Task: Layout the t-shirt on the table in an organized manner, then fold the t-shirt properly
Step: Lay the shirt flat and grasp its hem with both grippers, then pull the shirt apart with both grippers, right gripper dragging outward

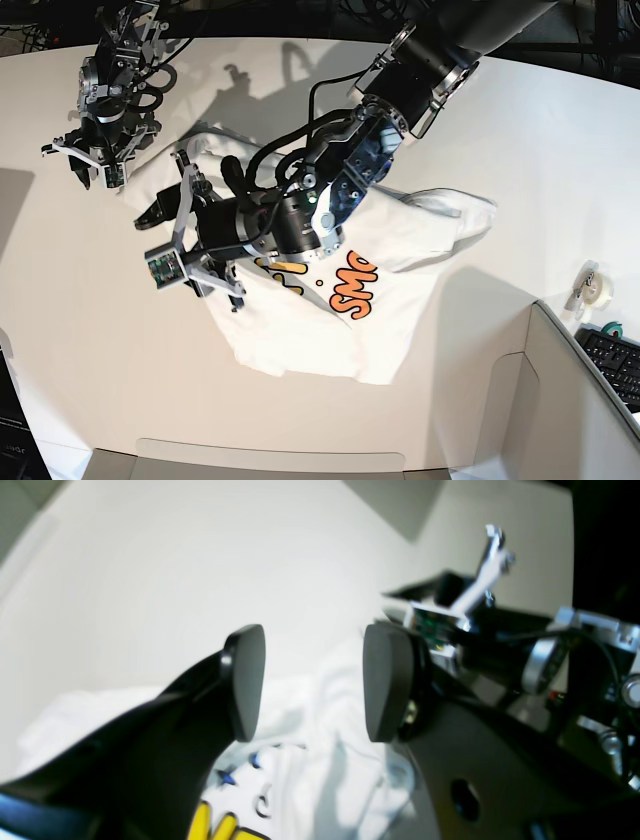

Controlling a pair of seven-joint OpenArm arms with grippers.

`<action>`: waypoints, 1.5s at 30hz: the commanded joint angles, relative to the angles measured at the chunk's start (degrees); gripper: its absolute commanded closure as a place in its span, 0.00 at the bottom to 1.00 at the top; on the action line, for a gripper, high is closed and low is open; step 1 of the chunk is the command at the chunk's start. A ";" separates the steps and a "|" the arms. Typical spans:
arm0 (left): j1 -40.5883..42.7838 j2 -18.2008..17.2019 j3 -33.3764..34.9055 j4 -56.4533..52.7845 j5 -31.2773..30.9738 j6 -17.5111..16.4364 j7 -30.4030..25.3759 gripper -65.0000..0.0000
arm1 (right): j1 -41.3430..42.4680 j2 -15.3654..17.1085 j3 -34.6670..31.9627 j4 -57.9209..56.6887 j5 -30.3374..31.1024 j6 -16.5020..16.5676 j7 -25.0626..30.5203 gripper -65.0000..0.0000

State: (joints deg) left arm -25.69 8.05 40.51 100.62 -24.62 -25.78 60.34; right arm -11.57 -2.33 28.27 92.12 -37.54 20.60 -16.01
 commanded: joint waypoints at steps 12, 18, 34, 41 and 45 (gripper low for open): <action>0.86 -12.76 -11.54 10.11 -0.56 -0.02 1.86 0.82 | 0.63 -0.18 2.98 17.20 2.24 1.86 -5.13 0.69; 7.19 -20.58 -16.73 10.11 -0.56 -0.02 1.69 1.00 | 0.54 -3.43 -10.73 19.84 5.67 1.86 -5.13 0.88; 20.29 -24.80 -28.07 10.11 -0.56 -0.02 1.60 0.80 | 9.33 -3.34 -28.40 16.76 -1.10 1.86 -17.97 0.75; 22.48 -24.80 -28.07 10.11 -0.56 -0.02 1.60 0.80 | 12.23 -3.34 -28.49 7.62 0.92 1.95 -18.06 0.61; 22.75 -24.80 -28.07 10.11 -0.56 -0.02 1.60 0.80 | 12.41 -2.99 -28.23 5.42 6.90 1.95 -18.06 0.60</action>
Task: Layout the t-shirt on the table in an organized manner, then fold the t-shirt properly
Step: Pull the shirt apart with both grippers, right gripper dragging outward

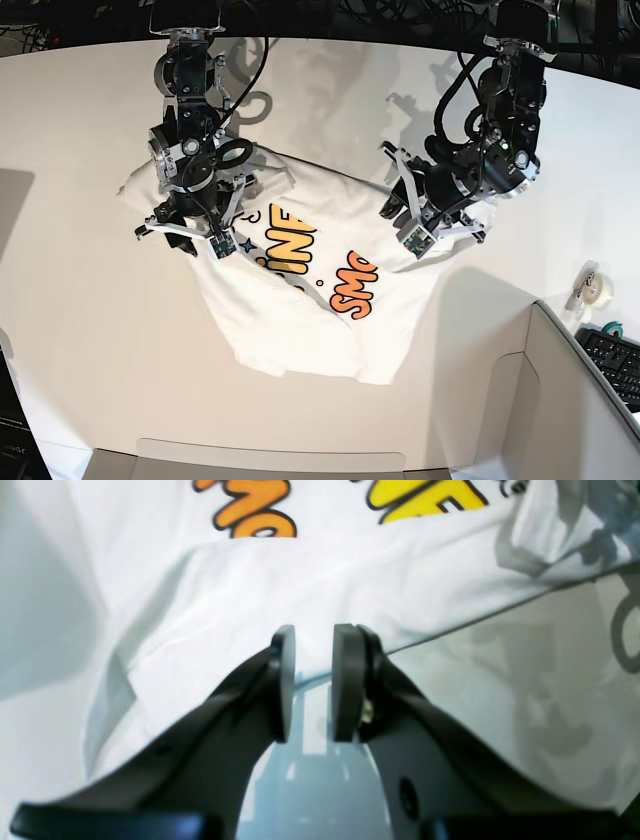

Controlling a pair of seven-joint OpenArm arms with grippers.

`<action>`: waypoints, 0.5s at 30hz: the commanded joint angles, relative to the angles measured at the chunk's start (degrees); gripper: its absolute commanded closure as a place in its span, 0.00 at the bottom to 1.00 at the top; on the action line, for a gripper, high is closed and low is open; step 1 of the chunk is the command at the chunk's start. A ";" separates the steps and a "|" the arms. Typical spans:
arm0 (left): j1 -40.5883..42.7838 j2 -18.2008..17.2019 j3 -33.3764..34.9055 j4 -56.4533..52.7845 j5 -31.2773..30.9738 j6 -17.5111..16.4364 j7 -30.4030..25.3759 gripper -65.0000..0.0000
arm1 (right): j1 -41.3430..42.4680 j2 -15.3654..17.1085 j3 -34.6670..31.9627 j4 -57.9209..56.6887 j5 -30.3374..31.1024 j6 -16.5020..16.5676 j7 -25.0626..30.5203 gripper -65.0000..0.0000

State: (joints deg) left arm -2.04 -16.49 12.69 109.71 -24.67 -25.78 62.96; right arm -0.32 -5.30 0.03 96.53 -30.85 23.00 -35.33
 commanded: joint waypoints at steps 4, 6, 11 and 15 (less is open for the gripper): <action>-0.90 -0.26 -0.07 1.01 -0.52 -0.02 -1.02 0.80 | 1.06 1.12 0.10 -0.49 3.47 -0.45 1.27 0.60; -0.99 -0.26 0.10 0.93 -0.52 -0.02 -1.02 0.80 | 1.06 1.21 0.19 -1.01 3.82 -0.45 1.27 0.60; -1.43 -0.08 0.10 0.93 -0.52 -0.02 -1.02 0.80 | -0.25 1.21 -0.34 1.36 3.82 -0.45 1.27 0.60; -1.52 0.10 0.19 0.05 -0.43 -0.02 -1.02 0.80 | -1.66 1.39 -3.07 4.96 3.64 -0.45 1.27 0.60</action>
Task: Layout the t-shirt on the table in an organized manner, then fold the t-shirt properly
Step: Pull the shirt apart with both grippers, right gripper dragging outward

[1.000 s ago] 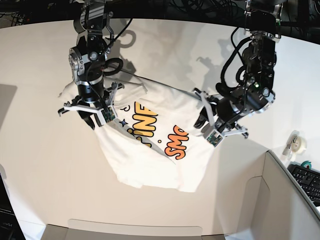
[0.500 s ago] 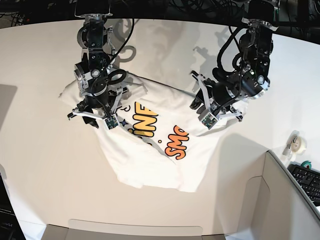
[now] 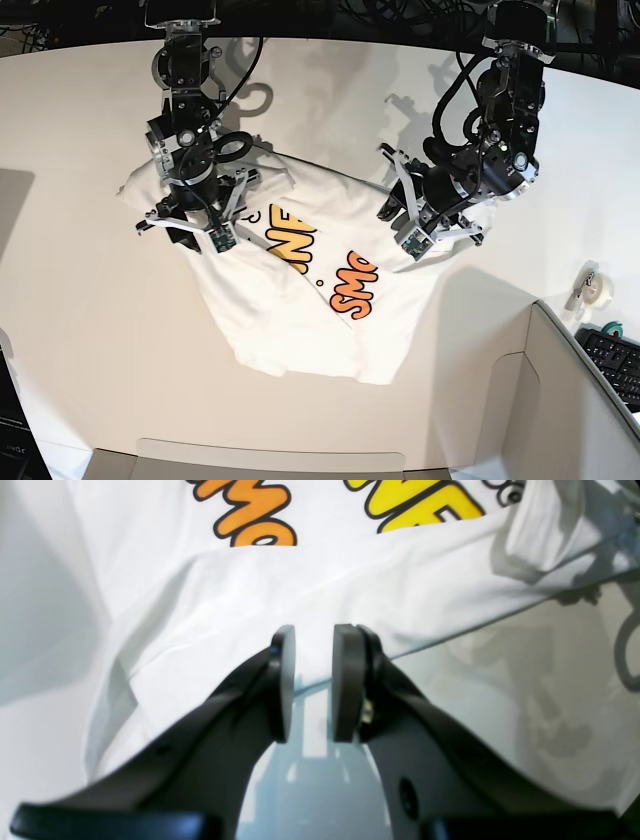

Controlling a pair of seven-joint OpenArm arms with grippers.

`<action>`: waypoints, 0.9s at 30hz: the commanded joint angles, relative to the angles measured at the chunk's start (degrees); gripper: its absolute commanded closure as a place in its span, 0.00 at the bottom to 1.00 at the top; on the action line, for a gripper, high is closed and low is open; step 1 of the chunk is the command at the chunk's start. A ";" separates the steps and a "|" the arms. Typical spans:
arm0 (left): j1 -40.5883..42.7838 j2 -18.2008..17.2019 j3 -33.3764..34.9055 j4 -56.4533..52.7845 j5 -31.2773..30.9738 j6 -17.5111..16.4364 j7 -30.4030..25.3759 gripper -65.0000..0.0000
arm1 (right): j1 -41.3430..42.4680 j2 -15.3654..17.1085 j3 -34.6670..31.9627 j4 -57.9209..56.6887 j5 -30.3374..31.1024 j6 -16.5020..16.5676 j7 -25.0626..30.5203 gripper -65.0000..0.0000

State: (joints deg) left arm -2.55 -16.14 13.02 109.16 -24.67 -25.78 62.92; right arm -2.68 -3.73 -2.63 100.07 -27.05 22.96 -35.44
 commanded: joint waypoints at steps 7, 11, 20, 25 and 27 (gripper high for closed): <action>-1.01 -0.25 -0.14 -3.01 -0.43 -0.02 -2.48 0.80 | -0.53 -0.19 -1.63 2.21 -2.36 -0.41 1.38 0.59; -1.01 -0.43 -0.05 -3.45 -0.43 -0.02 -3.62 0.80 | -0.18 -0.71 -1.63 -2.18 -8.25 -0.41 1.38 0.59; -1.01 -0.34 -0.05 -3.45 -0.43 -0.02 -3.71 0.80 | 1.40 -0.71 -1.63 -7.37 -9.57 -0.41 1.46 0.59; -1.01 -0.43 -0.22 -3.27 -0.43 -0.02 -3.79 0.80 | 1.75 -0.71 -1.63 -6.84 -9.83 -0.41 1.64 0.60; -1.01 -0.52 -0.40 -3.19 -0.43 -0.02 -3.79 0.80 | 2.72 -0.71 -1.63 -6.84 -9.83 -0.41 1.64 0.60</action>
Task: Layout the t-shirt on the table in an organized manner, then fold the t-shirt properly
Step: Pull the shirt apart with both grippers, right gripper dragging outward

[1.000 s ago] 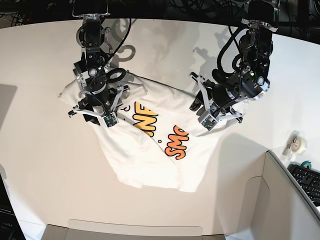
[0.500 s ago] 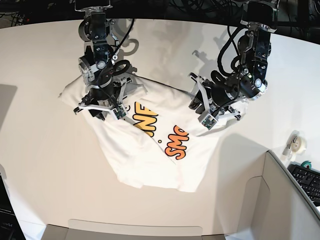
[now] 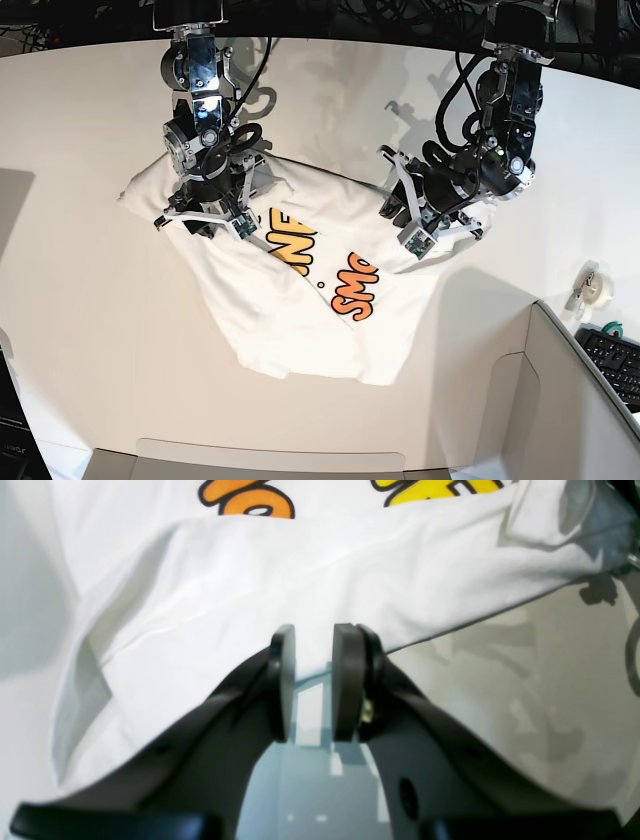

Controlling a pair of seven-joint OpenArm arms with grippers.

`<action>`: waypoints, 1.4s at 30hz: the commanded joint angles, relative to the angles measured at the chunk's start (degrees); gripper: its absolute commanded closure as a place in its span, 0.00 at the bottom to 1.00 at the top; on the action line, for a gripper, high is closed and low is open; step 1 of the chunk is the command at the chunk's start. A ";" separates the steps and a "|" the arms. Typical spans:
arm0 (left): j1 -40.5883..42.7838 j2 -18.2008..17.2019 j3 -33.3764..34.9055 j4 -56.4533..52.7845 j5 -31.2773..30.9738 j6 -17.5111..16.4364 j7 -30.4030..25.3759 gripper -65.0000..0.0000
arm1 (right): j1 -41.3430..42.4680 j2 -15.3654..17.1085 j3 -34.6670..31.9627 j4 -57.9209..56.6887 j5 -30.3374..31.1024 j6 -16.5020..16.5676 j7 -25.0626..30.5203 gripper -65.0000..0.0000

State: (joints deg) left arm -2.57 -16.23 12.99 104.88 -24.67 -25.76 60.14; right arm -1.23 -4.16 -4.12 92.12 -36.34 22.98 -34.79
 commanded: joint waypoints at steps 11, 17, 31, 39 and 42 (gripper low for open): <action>-1.08 -0.52 -0.47 1.10 -0.43 -0.04 -1.11 0.80 | 4.97 -0.28 -0.14 -0.73 -0.63 -0.52 0.81 0.60; -3.72 -0.17 -0.11 -1.54 -0.43 -0.04 -1.46 0.80 | 6.29 -0.28 -0.14 -5.30 -0.63 -0.52 0.81 0.61; -8.03 -0.69 4.90 -26.07 -0.43 -0.04 -10.69 0.80 | 8.14 -1.07 0.47 -7.94 -0.72 -0.87 0.81 1.00; -2.31 -3.42 7.89 -22.38 -0.43 0.04 -10.69 0.80 | 14.11 -0.01 12.25 -8.03 -0.72 -0.96 0.81 1.00; -0.38 -3.68 7.89 -20.53 -0.43 0.04 -10.69 0.80 | 16.93 1.39 17.88 -8.20 -0.72 -0.96 0.81 1.00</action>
State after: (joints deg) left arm -3.70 -19.27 20.60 84.55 -26.85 -25.54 44.80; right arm 13.98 -3.31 13.74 82.91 -36.07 23.14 -34.81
